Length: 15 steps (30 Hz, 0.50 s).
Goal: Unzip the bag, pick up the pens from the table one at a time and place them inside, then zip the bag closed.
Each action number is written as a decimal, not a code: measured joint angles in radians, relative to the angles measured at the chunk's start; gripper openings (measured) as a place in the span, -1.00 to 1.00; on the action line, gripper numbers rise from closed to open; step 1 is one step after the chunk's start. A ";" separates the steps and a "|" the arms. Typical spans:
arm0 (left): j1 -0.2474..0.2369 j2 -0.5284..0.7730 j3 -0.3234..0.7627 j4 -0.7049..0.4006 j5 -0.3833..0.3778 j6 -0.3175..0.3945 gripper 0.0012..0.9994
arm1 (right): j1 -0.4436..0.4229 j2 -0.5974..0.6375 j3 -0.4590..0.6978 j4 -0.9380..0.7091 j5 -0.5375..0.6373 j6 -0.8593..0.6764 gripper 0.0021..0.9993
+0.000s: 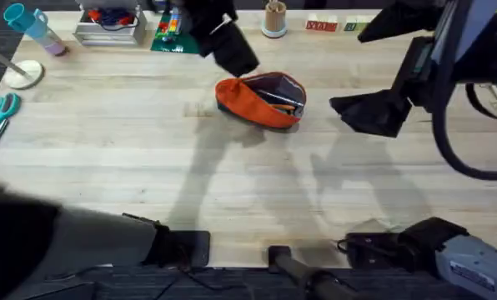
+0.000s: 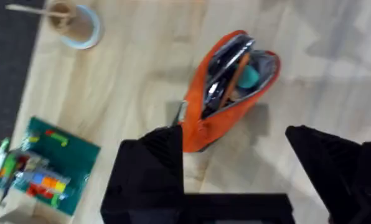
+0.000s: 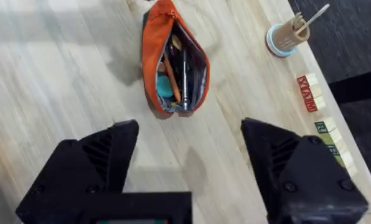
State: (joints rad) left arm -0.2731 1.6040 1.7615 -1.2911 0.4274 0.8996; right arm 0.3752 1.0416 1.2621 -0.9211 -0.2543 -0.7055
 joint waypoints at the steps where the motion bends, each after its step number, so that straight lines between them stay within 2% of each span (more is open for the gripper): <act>1: 0.014 -0.038 -0.054 0.046 0.001 -0.005 0.99 | 0.000 0.000 0.000 0.000 0.000 0.000 1.00; 4: 0.063 -0.140 -0.199 0.141 0.024 -0.022 0.99 | 0.000 0.000 0.000 0.000 0.000 0.000 1.00; 8: 0.137 -0.234 -0.329 0.169 0.085 -0.032 0.99 | 0.000 0.000 0.000 0.000 0.000 0.000 1.00; 12: 0.205 -0.267 -0.388 0.168 0.141 -0.031 0.98 | 0.000 0.000 0.000 0.000 0.000 0.000 1.00; 15: 0.255 -0.267 -0.402 0.149 0.196 -0.004 0.98 | 0.000 0.000 0.000 0.000 0.000 0.000 1.00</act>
State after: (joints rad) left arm -0.0182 1.3372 1.3594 -1.1425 0.6236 0.8954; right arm 0.3752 1.0416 1.2621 -0.9211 -0.2543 -0.7056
